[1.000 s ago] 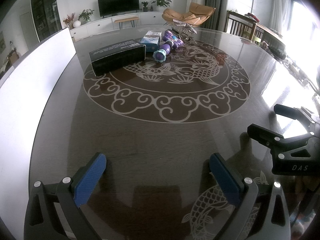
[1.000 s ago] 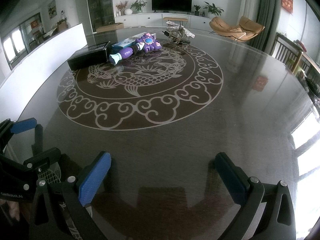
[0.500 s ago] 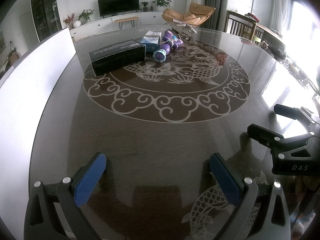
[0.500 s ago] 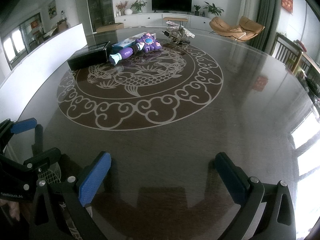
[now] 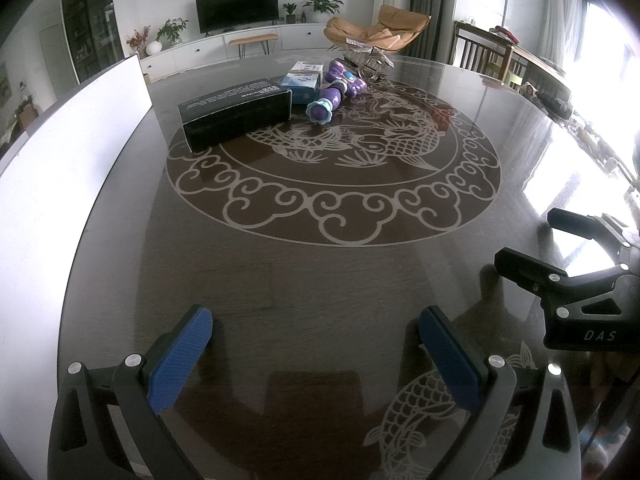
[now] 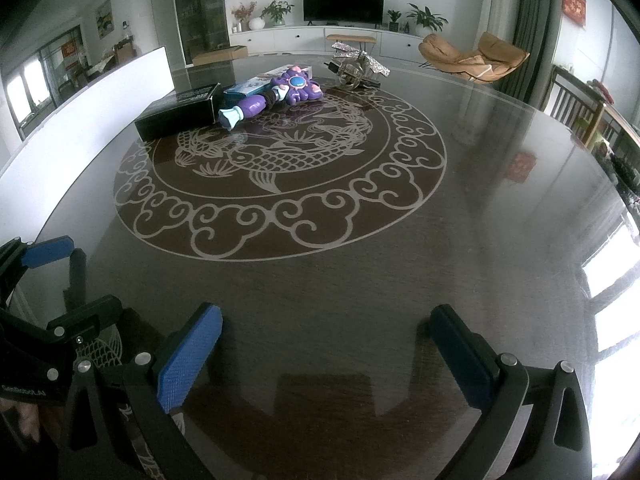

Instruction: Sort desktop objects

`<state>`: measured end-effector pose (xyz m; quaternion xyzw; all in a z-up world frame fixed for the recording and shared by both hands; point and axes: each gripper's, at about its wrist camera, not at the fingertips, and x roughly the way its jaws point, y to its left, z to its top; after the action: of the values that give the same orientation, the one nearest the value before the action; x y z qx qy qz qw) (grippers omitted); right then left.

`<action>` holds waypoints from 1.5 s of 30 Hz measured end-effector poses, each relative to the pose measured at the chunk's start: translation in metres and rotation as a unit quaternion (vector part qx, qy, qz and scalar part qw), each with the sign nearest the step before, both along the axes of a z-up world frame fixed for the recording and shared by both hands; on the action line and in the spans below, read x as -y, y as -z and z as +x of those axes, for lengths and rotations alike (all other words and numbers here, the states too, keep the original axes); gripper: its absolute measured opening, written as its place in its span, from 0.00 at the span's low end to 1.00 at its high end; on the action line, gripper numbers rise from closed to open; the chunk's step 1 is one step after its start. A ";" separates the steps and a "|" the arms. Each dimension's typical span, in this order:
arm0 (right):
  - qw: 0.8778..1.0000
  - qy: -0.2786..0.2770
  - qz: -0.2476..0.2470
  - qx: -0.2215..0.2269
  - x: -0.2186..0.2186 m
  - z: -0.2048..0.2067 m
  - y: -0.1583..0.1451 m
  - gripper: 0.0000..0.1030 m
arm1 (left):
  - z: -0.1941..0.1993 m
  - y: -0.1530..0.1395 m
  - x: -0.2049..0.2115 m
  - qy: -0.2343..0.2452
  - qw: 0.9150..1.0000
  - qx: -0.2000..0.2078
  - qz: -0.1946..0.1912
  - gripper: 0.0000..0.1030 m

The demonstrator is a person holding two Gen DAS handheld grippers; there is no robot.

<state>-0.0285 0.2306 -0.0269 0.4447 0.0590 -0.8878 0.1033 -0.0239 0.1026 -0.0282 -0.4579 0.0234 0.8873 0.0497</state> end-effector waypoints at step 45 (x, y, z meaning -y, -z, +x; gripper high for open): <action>0.997 -0.006 -0.047 0.059 0.115 -0.213 -0.024 0.63 | -0.004 0.002 0.033 -0.080 0.997 -0.001 0.000 1.00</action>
<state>-0.2417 0.1160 -0.0031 0.4909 0.0132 -0.8609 0.1329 -0.0274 0.0695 -0.0301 -0.4576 -0.0132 0.8888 -0.0216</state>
